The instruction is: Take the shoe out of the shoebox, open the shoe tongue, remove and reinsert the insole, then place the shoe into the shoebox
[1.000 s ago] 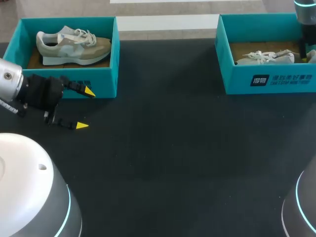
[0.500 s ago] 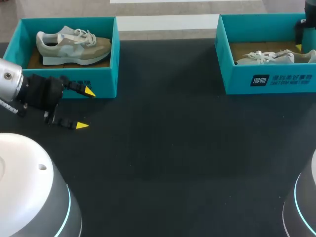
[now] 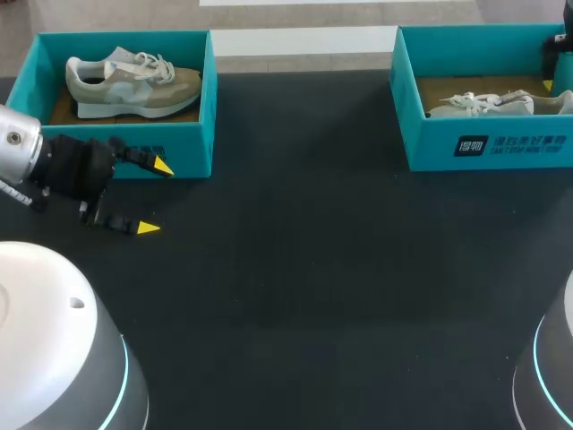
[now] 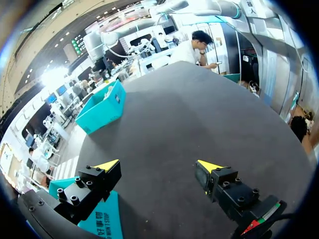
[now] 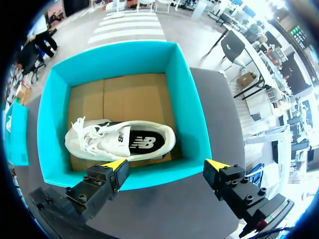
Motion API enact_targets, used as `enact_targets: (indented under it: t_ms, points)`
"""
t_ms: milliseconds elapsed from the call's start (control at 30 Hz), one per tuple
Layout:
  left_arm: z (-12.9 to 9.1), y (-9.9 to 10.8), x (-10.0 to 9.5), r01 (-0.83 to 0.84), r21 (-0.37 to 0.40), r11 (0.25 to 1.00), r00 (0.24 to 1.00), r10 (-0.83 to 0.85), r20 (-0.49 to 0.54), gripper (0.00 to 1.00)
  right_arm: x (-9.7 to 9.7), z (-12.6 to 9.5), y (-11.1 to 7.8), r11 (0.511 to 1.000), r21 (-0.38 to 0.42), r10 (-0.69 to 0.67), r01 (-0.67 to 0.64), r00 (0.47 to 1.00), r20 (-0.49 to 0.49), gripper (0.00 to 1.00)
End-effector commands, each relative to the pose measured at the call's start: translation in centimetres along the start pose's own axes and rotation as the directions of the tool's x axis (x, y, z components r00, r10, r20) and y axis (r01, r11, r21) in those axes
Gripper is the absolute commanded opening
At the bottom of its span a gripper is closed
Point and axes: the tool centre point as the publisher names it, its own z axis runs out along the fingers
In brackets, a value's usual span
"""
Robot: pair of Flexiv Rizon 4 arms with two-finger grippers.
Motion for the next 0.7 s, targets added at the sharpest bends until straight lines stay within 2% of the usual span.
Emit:
enact_targets:
  t_ms: [33,133,167,233,300,333,367,400,567,667,700]
  points:
    - [-2.5,-0.1,-1.8,-0.217,0.026,0.976,0.968,0.219,-0.125,1.00,0.0,0.0,-0.2,1.000,-0.007,0.002,-0.002,1.000,-0.001,1.00]
    - [-3.4,1.1,-3.3,-0.462,-0.081,0.883,0.869,0.432,-0.239,1.00,0.0,0.0,-0.2,1.000,-0.007,0.002,-0.002,1.000,-0.001,1.00]
    - [-3.7,1.7,-3.8,-0.557,-0.089,0.825,0.806,0.513,-0.294,1.00,0.0,0.0,-0.2,1.000,-0.007,0.002,-0.002,1.000,-0.001,1.00]
    - [-4.3,2.4,-4.7,-0.649,-0.068,0.758,0.720,0.583,-0.377,1.00,0.0,0.0,-0.2,1.000,-0.007,0.002,-0.002,1.000,-0.001,1.00]
    - [-4.9,3.2,-5.8,-0.733,-0.081,0.675,0.632,0.632,-0.448,1.00,0.0,0.0,-0.2,1.000,-0.007,0.002,-0.002,1.000,-0.001,1.00]
    - [-5.2,3.5,-6.3,-0.741,-0.080,0.667,0.619,0.631,-0.468,1.00,0.0,0.0,-0.2,1.000,-0.007,0.002,-0.002,1.000,-0.001,1.00]
    - [-5.3,3.7,-6.8,-0.781,-0.084,0.618,0.571,0.654,-0.496,1.00,0.0,0.0,-0.2,1.000,-0.007,0.002,-0.002,1.000,-0.001,1.00]
    - [-5.5,4.1,-7.1,-0.833,-0.119,0.541,0.510,0.666,-0.545,1.00,0.0,0.0,-0.2,1.000,-0.007,0.002,-0.002,1.000,-0.001,1.00]
    - [-7.0,5.7,-9.2,-0.939,-0.054,0.339,0.283,0.678,-0.678,1.00,0.0,0.0,-0.2,1.000,-0.007,0.002,-0.002,1.000,-0.001,1.00]
    - [-8.4,6.4,-10.4,-0.956,-0.010,0.292,0.209,0.658,-0.723,1.00,0.0,0.0,-0.2,1.000,-0.007,0.002,-0.002,1.000,-0.001,1.00]
    - [-8.9,6.6,-10.9,-0.967,-0.004,0.256,0.176,0.652,-0.738,1.00,0.0,0.0,-0.2,1.000,-0.007,0.002,-0.002,1.000,-0.001,1.00]
